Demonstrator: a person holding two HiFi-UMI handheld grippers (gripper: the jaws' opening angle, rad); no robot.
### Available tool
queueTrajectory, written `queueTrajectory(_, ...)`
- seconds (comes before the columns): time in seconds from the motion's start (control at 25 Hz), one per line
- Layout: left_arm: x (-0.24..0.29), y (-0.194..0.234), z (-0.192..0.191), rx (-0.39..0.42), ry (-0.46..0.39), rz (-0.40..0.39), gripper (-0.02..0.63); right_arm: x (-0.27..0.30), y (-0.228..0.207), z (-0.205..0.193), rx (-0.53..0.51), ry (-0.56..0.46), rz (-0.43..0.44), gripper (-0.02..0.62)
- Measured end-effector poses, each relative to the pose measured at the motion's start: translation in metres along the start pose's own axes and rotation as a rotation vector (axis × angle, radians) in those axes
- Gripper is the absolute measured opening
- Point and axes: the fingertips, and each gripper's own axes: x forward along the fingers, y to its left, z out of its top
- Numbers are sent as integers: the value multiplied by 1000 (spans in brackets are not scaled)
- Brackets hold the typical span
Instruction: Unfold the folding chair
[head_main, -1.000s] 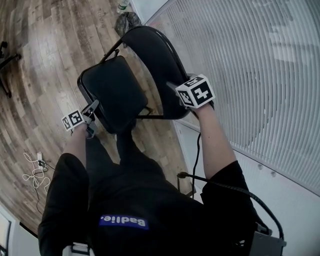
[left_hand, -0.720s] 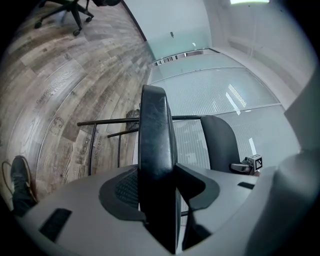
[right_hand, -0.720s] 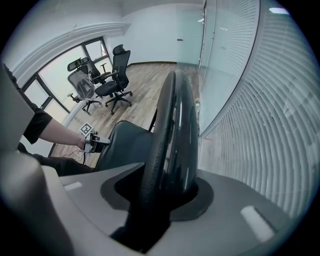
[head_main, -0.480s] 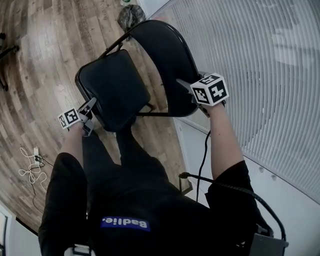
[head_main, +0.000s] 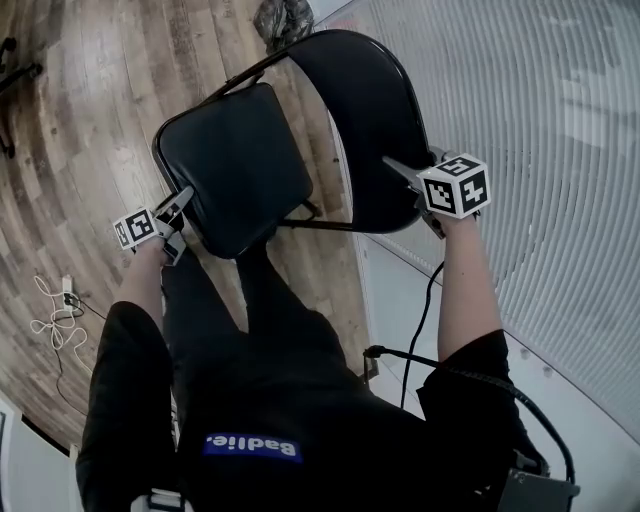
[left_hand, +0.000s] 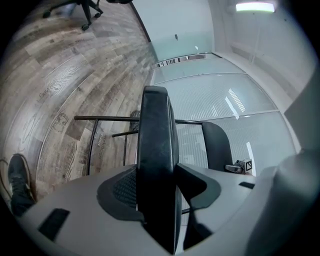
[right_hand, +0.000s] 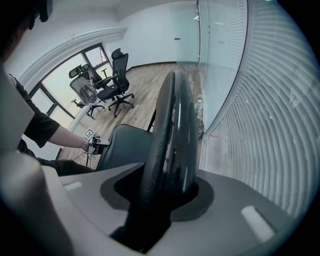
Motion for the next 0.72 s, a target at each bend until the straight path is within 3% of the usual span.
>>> queueTrajectory(0.12,1,5,1,-59,-5,-59,199,8,-6,0,5,-1,20,143)
queueTrajectory(0.24,0,27,-4,-38,7,-22,202,19,-15,-9,11,-9,43,143)
queueTrajectory(0.72,-19,84,-4,-58,-39,-4,221,49,-20,-23,35,-29,96,146)
